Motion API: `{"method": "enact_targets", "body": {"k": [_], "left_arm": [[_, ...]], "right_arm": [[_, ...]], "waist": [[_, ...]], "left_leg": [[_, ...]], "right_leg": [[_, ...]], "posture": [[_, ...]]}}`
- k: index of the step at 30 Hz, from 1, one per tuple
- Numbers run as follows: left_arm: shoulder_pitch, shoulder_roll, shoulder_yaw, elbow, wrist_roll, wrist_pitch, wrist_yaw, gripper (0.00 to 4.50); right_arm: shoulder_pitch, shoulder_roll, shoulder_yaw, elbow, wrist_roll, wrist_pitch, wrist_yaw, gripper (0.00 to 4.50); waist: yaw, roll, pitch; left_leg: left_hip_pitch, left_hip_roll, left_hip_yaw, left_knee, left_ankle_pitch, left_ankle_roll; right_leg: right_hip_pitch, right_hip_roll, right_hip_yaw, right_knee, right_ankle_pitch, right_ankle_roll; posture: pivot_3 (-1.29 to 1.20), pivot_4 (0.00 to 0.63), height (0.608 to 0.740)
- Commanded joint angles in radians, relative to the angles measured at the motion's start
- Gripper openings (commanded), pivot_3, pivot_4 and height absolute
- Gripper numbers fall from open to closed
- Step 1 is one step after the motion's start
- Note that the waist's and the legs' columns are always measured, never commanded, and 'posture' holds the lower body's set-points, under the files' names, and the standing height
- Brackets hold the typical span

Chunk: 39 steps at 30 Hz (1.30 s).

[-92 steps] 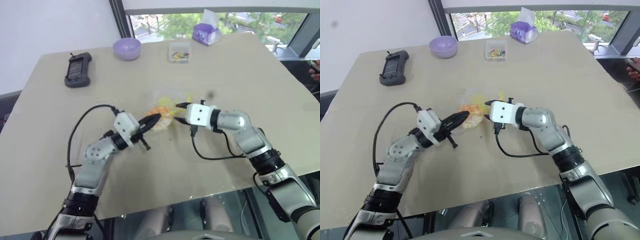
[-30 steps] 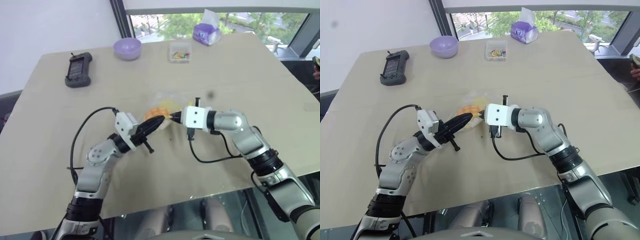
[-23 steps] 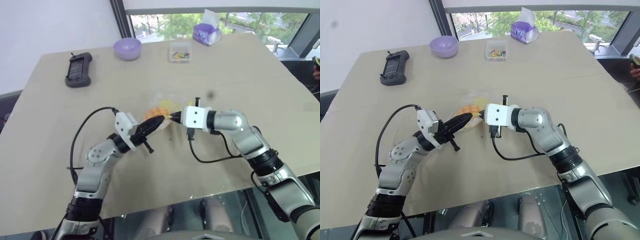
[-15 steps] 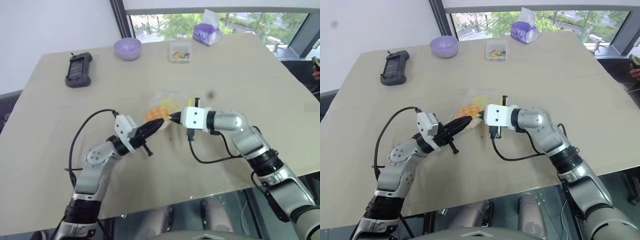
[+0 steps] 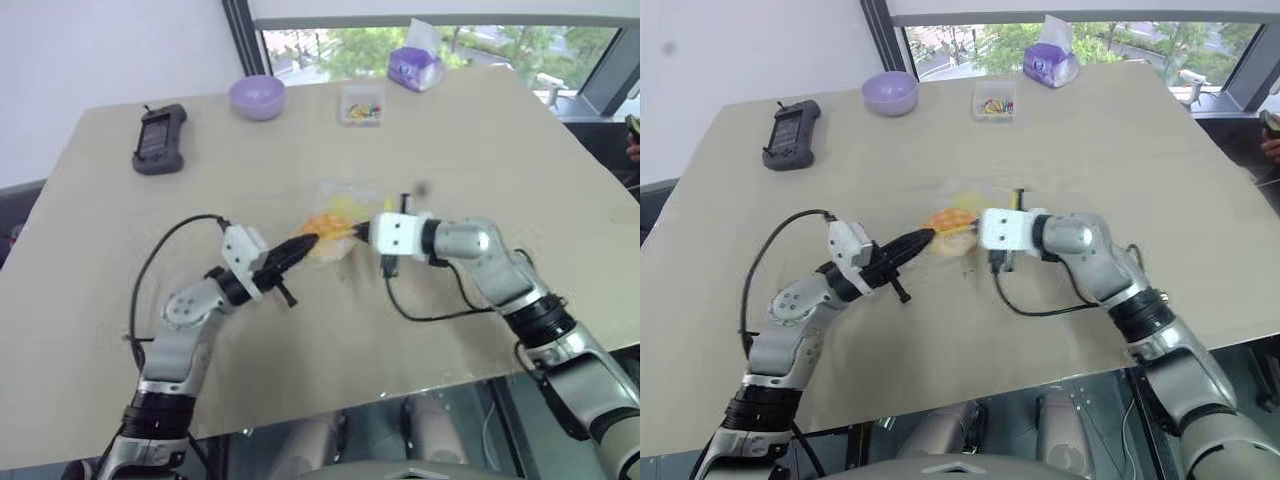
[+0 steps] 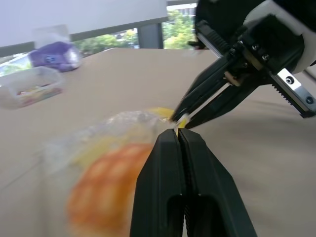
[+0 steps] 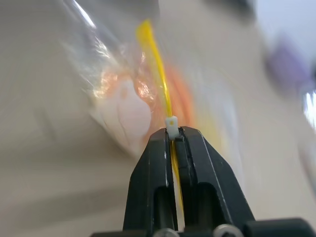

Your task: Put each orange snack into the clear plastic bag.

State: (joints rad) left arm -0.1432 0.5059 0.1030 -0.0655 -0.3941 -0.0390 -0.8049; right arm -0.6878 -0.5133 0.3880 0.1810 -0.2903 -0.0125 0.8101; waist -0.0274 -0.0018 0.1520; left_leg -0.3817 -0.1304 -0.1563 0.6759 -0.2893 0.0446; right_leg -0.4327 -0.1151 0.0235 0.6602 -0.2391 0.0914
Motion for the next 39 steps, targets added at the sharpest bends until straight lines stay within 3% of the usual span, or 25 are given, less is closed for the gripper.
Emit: {"method": "enact_targets", "body": {"k": [1,10,24,27,32,39], "left_arm": [[0.012,-0.002,0.009,-0.039,-0.013,-0.007,-0.012,0.00],[0.011,-0.004,0.013,-0.034,-0.004,-0.009,-0.018,0.00],[0.013,0.002,-0.080,-0.090,0.020,0.036,-0.078,0.00],[0.008,0.004,-0.084,-0.101,0.031,0.048,-0.069,0.88],[-0.033,-0.033,-0.080,-0.082,0.027,0.028,-0.053,3.09],[-0.087,-0.077,-0.106,-0.039,0.065,-0.016,-0.046,3.09]], "right_arm": [[-0.010,0.021,-0.022,-0.033,0.011,-0.002,-0.013,0.04],[-0.009,0.030,-0.030,-0.036,0.012,-0.014,-0.012,0.04],[-0.006,0.111,-0.023,-0.138,0.110,-0.050,0.028,0.04],[0.002,0.109,-0.018,-0.149,0.107,-0.050,0.036,0.00],[0.007,0.113,-0.010,-0.159,0.098,-0.046,0.037,0.00],[0.007,0.120,0.000,-0.165,0.093,-0.043,0.040,0.00]], "waist": [[-0.001,0.000,0.000],[-0.008,0.000,0.000],[-0.007,0.000,0.000],[-0.009,0.000,0.000],[-0.007,0.000,0.000],[-0.008,0.000,0.000]], "left_leg": [[0.000,0.000,0.000,-0.001,0.000,0.000],[0.000,0.001,0.000,-0.002,0.000,0.000],[0.000,0.001,0.000,-0.002,0.000,0.000],[0.000,0.001,0.000,-0.002,0.000,0.000],[0.000,0.001,0.000,-0.002,0.000,0.000],[0.000,0.001,0.000,-0.002,0.000,0.000]], "right_leg": [[0.000,0.000,0.000,-0.001,0.000,0.000],[0.000,0.000,0.000,-0.002,0.000,0.000],[0.000,0.000,0.000,-0.002,0.000,0.000],[0.000,0.000,0.000,-0.002,0.000,0.000],[0.000,0.000,0.000,-0.002,0.000,0.000],[0.000,0.000,0.000,-0.002,0.000,0.000]], "posture": [[0.00,0.150,0.736],[0.00,0.150,0.736],[0.00,0.150,0.736],[0.00,0.150,0.736],[0.00,0.150,0.736],[0.00,0.150,0.736]]}}
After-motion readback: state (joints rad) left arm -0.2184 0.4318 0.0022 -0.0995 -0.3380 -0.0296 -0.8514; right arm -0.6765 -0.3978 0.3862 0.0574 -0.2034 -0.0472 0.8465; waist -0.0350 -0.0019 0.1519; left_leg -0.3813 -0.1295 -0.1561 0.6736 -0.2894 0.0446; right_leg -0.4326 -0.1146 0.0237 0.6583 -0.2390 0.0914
